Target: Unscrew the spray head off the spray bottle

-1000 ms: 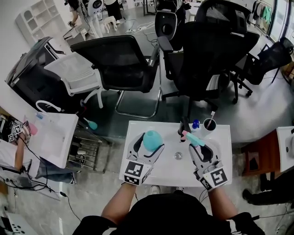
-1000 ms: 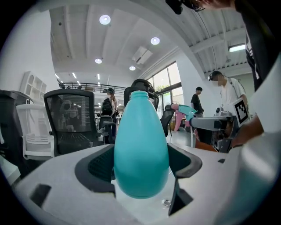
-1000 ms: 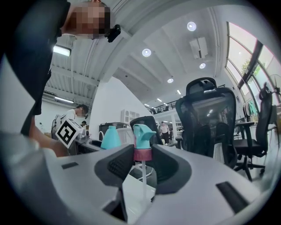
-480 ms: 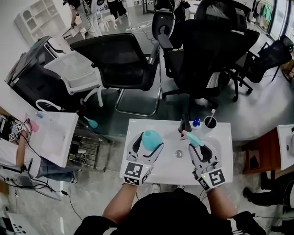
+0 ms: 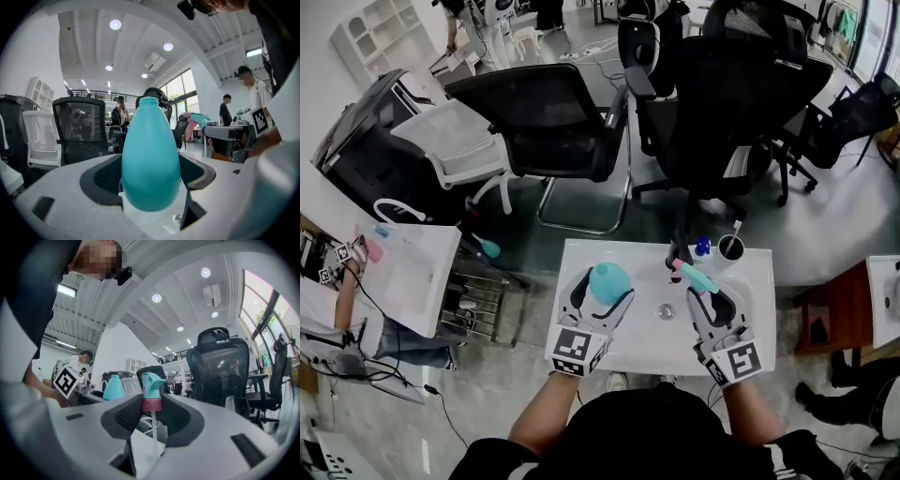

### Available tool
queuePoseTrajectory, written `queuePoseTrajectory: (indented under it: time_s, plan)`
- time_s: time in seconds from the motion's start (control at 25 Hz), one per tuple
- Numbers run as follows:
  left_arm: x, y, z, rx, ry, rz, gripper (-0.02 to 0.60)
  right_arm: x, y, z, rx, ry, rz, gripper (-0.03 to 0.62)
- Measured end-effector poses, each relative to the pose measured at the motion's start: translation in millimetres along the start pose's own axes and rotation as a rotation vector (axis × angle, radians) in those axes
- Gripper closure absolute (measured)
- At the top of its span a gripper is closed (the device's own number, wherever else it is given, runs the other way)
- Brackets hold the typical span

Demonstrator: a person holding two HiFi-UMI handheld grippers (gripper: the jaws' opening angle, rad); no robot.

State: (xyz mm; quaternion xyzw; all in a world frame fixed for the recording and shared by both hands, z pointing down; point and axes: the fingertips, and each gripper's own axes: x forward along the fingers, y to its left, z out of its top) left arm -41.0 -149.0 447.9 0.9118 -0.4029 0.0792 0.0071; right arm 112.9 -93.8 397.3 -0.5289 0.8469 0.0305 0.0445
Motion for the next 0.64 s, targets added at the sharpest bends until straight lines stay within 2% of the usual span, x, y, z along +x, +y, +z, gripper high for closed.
queuePoseTrajectory:
  time_s: [0.64]
  plan:
    - [1.2, -5.7, -2.5, 0.004, 0.009, -0.021, 0.196, 2.7, -0.9, 1.3, -0.005, -0.002, 0.017, 0.459]
